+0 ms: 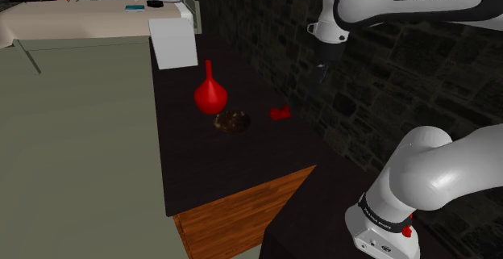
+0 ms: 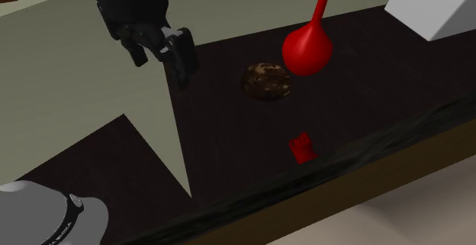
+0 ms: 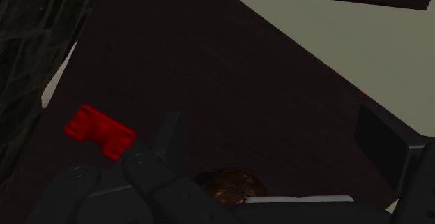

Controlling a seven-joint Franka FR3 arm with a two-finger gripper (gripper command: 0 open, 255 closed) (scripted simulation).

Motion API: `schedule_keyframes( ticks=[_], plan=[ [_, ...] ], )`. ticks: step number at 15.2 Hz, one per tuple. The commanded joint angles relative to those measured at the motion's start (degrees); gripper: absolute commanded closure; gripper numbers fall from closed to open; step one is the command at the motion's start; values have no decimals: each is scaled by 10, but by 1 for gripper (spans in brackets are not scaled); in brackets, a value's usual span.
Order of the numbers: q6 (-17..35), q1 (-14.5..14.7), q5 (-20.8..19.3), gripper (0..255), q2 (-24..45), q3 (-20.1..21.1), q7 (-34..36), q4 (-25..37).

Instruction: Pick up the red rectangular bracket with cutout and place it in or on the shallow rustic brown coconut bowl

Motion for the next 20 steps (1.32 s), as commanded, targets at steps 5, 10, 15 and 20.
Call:
schedule_keyframes(
  ticks=[5,10,15,20],
  plan=[
    [100,2,-35,0,75,-74,-124,-20],
    [182,14,-40,0,169,-133,-229,-5],
    [256,31,-8,0,284,-186,-347,33],
    [312,39,67,0,415,-216,-483,93]
  ],
)
